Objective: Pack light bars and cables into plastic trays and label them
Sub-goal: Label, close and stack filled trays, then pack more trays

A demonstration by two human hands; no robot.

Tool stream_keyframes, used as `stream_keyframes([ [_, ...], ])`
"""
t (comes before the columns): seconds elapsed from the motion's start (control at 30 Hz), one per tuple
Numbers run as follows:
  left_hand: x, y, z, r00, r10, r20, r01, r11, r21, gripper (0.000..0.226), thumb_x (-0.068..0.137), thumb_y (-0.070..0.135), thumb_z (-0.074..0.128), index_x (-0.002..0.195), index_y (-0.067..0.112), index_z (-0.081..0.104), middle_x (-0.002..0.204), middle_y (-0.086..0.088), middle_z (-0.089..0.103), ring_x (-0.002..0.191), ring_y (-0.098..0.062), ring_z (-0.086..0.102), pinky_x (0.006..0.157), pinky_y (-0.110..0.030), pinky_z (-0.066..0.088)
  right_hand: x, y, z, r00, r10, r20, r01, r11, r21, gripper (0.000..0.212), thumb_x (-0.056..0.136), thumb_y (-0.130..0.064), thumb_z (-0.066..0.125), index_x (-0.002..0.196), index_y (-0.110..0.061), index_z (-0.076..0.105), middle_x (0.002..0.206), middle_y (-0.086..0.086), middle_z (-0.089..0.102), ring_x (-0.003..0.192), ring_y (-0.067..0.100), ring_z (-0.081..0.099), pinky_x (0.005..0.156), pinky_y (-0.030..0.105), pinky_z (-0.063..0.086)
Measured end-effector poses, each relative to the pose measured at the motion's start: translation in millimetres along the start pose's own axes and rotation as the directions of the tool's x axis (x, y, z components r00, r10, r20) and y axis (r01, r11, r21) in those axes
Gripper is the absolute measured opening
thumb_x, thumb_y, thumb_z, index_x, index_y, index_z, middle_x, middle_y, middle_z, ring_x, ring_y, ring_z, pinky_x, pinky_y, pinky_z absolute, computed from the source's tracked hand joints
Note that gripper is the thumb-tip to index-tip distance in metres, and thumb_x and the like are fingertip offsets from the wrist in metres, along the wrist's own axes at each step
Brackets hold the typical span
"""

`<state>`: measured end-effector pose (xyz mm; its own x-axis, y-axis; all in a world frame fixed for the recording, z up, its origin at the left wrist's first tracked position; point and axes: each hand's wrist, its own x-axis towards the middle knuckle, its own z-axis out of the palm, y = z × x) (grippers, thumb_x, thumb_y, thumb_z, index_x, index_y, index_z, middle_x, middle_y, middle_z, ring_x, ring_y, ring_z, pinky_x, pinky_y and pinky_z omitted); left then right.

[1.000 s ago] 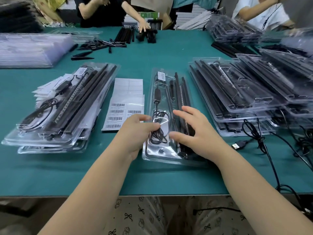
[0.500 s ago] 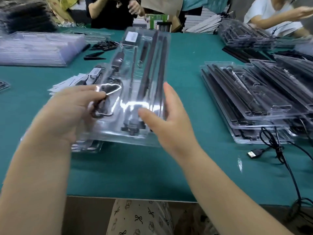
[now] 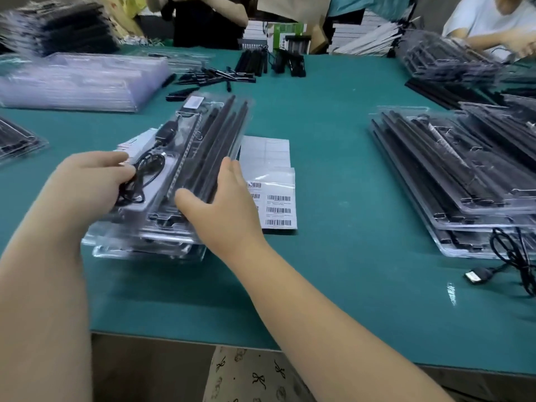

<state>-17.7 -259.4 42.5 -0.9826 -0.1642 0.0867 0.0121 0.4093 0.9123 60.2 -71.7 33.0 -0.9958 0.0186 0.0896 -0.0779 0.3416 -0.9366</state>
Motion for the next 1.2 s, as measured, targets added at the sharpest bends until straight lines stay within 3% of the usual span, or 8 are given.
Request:
stream_keyframes([
  [0.17,7,-15,-1,0.996,0.061,-0.067,-0.044,0.972,0.23,0.033,0.06,0.055,0.048,0.09,0.055,0.062,0.095,0.013,0.069,0.1,-0.023,0.065,0.097,-0.047,0.047,2,3,3,0.999,0.009,0.047,-0.008,1.0,-0.027,0.086,0.088,-0.046,0.05,0.151,-0.02,-0.003,0.158,-0.007,-0.008,0.143,0.009,-0.001,0.099,0.022,0.006],
  [0.3,3,-15,4,0.982,0.16,-0.101,-0.103,0.898,0.427,0.025,0.07,0.048,0.034,0.069,0.045,0.058,0.067,0.01,0.061,0.083,-0.034,0.062,0.082,-0.049,0.053,0,8,3,0.997,-0.01,0.074,0.016,0.997,-0.076,0.083,0.091,-0.049,0.046,0.15,-0.022,-0.005,0.158,-0.009,-0.011,0.142,0.004,-0.011,0.108,0.024,-0.003],
  [0.43,-4,-6,10,0.968,0.234,-0.094,-0.159,0.856,0.492,0.03,0.071,0.036,0.029,0.091,0.031,0.05,0.092,-0.017,0.066,0.091,-0.039,0.059,0.083,-0.047,0.051,-2,10,4,0.994,-0.015,0.108,0.02,0.999,-0.041,0.083,0.091,-0.054,0.043,0.149,-0.026,-0.009,0.156,-0.012,-0.017,0.141,-0.001,-0.012,0.104,0.021,-0.003],
  [0.67,-9,15,10,0.985,0.156,-0.078,-0.092,0.841,0.533,0.037,0.071,0.055,0.035,0.077,0.028,0.06,0.063,0.001,0.064,0.067,-0.025,0.058,0.067,-0.037,0.048,-4,10,7,0.998,-0.047,0.037,0.047,0.999,-0.007,0.072,0.093,-0.06,0.028,0.15,-0.028,-0.003,0.158,-0.007,-0.009,0.142,0.001,-0.011,0.111,0.026,-0.005],
  [0.77,-12,22,11,0.991,0.115,-0.062,-0.059,0.819,0.57,0.045,0.067,0.062,0.036,0.086,0.032,0.063,0.084,-0.001,0.069,0.081,-0.029,0.059,0.075,-0.04,0.048,-4,7,4,0.999,-0.039,0.018,0.039,0.999,0.038,0.071,0.093,-0.061,0.025,0.15,-0.028,-0.002,0.159,-0.005,-0.007,0.142,0.003,-0.011,0.109,0.026,-0.006],
  [0.9,-19,35,15,0.985,0.116,-0.125,-0.028,0.832,0.554,0.073,0.068,0.059,0.04,0.127,0.019,0.056,0.121,-0.016,0.062,0.115,-0.039,0.052,0.101,-0.053,0.041,-6,5,-12,0.999,-0.042,-0.028,0.043,0.997,0.067,0.069,0.094,-0.059,0.025,0.151,-0.027,0.001,0.159,-0.007,-0.001,0.143,0.003,-0.007,0.109,0.025,-0.004],
  [1.07,-64,82,58,0.84,0.514,-0.174,-0.37,0.778,0.507,0.045,0.083,0.034,0.047,0.118,0.011,0.063,0.114,-0.018,0.064,0.108,-0.036,0.053,0.096,-0.039,0.037,-19,11,-49,0.994,-0.027,-0.107,0.033,0.998,0.052,0.066,0.096,-0.054,0.031,0.151,-0.025,0.008,0.157,-0.011,0.009,0.142,0.001,0.002,0.11,0.023,0.002],
  [1.2,-109,116,125,0.821,0.568,0.05,-0.564,0.796,0.22,0.031,0.087,0.024,0.05,0.113,0.016,0.064,0.105,0.002,0.066,0.096,-0.017,0.058,0.089,-0.028,0.042,-38,21,-100,0.972,-0.003,-0.233,-0.008,0.999,-0.044,0.055,0.094,-0.033,0.048,0.145,-0.025,0.03,0.148,-0.009,0.029,0.137,0.007,0.021,0.107,0.025,0.022],
])
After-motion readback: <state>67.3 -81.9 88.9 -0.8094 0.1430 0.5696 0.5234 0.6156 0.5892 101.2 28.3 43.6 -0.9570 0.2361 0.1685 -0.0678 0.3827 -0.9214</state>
